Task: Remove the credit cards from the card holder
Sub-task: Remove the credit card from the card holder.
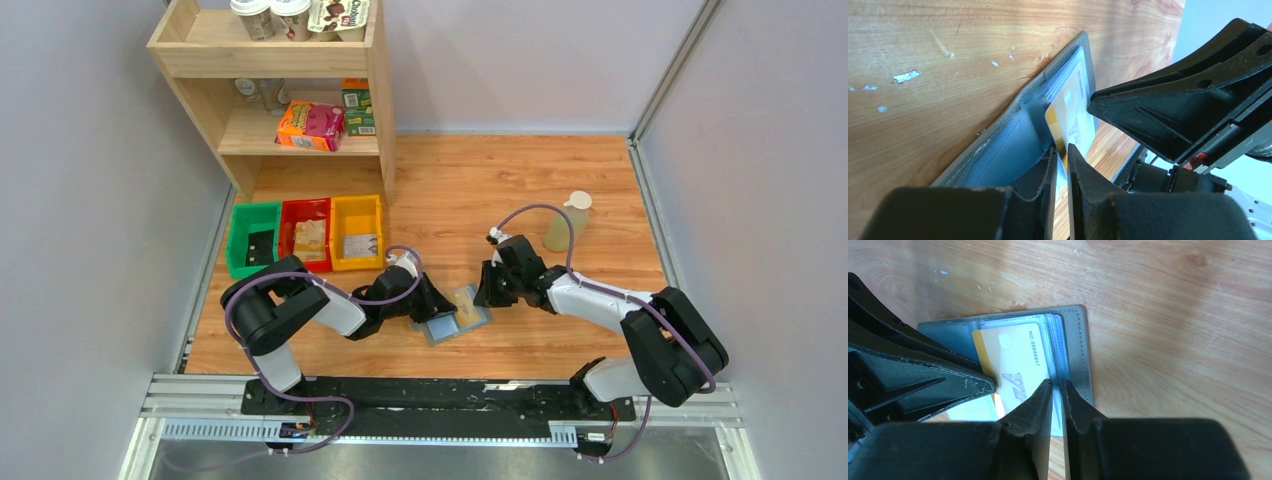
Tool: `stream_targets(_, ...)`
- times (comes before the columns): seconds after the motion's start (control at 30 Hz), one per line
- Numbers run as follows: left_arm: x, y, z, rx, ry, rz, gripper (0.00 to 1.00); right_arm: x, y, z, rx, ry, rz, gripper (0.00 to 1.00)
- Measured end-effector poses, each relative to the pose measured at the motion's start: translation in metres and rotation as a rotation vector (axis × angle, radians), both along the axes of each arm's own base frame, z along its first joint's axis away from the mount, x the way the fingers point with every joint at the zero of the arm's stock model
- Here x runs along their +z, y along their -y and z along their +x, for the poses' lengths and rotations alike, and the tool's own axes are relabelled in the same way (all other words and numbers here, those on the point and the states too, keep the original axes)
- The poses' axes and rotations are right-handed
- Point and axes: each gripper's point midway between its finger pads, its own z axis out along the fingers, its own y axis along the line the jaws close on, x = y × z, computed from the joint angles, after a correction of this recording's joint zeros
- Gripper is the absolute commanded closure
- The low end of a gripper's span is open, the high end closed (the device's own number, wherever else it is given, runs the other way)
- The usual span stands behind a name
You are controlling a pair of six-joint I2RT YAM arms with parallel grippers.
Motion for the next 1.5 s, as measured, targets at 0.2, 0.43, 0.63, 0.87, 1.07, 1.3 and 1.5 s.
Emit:
stream_targets(0.2, 0.005, -0.001, 0.002, 0.009, 0.012, 0.002, 1.0, -0.001, 0.0, 0.0, -0.008, -0.008, 0.002, 0.85)
stream_targets(0.43, 0.011, -0.008, -0.001, 0.022, 0.02, -0.007, 1.0, -0.002, -0.004, 0.001, -0.019, -0.025, 0.022, 0.89)
stream_targets(0.63, 0.014, -0.017, -0.007, 0.03, 0.009, 0.007, 1.0, -0.002, -0.006, 0.0, -0.024, -0.037, 0.034, 0.89)
stream_targets(0.87, 0.007, -0.029, -0.014, 0.036, -0.028, 0.069, 1.0, 0.0, -0.005, -0.004, -0.017, -0.041, 0.031, 0.87)
stream_targets(1.07, 0.008, -0.034, -0.016, 0.04, -0.028, 0.092, 1.0, 0.01, -0.005, -0.013, 0.009, -0.035, 0.039, 0.81)
stream_targets(1.3, 0.004, -0.036, -0.019, 0.027, -0.024, 0.113, 1.0, 0.036, -0.031, -0.019, 0.103, 0.016, 0.154, 0.82)
stream_targets(1.5, 0.009, -0.038, -0.02, 0.026, -0.019, 0.114, 1.0, 0.007, -0.034, -0.02, 0.103, -0.06, 0.128, 0.84)
